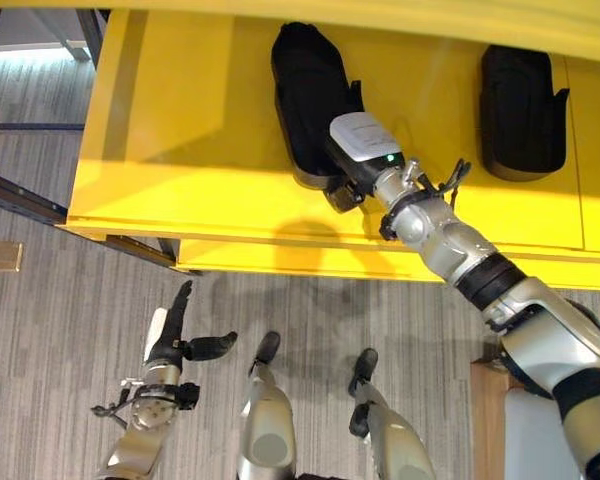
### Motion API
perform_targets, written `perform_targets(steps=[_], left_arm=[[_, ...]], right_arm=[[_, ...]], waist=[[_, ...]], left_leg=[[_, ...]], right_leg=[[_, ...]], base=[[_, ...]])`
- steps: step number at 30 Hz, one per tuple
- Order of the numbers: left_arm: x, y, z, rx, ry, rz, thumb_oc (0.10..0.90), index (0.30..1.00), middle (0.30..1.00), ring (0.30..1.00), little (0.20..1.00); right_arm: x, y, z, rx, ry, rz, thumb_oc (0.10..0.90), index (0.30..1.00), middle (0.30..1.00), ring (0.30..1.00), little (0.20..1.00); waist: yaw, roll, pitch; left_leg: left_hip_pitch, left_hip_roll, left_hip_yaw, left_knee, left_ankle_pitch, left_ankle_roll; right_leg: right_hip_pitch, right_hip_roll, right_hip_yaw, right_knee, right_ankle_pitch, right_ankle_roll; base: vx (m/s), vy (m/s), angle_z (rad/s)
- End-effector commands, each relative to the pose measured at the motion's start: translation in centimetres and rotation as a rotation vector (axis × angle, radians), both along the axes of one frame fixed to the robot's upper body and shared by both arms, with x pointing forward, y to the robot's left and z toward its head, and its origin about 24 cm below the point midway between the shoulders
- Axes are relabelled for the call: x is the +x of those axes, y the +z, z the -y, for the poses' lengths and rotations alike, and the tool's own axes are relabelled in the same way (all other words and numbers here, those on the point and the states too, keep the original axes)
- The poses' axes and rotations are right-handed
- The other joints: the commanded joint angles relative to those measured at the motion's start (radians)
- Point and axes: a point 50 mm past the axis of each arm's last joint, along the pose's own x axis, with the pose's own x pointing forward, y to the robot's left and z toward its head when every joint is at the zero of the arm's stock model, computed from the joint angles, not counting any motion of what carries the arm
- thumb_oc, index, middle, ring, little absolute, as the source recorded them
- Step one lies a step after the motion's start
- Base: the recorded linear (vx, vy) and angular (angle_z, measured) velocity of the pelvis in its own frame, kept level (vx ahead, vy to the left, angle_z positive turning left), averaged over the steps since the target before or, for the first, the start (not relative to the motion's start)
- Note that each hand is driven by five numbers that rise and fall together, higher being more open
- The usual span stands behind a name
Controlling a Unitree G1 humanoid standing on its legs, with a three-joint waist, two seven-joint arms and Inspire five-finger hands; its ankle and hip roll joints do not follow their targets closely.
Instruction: Move parts from the plastic box to the shelf.
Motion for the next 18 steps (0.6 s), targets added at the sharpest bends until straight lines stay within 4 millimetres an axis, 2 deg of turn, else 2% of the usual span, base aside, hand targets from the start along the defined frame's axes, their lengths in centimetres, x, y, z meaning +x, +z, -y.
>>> perform_targets(steps=[1,18], left_arm=[[-0.2,2.6,-0.7,0.020,-0.010,0.139,0.900,1.000,1.000,1.000,1.000],[-0.2,2.4,-0.9,0.024,0.003,0.129,0.900,1.000,1.000,1.000,1.000]], right_arm=[[0.4,4.9,1.1,0.143,-0.065,0.156,0.400,0.300,0.300,0.300,0.300],[1.0,4.9,2.6,0.249,-0.145,0.169,0.400,0.300,0.300,0.300,0.300]], waist=[[0.007,-0.047,-0.029],[-0.003,-0.046,-0.025]], left_leg=[[0.028,-0.011,0.026,-0.064,0.051,0.086],[0.033,-0.011,0.030,-0.061,0.050,0.088]], right_leg=[[-0.003,-0.133,0.055,0.136,-0.088,0.098],[-0.008,-0.133,0.064,0.140,-0.086,0.099]], base=[[0.00,0.000,0.00],[0.00,0.000,0.00]])
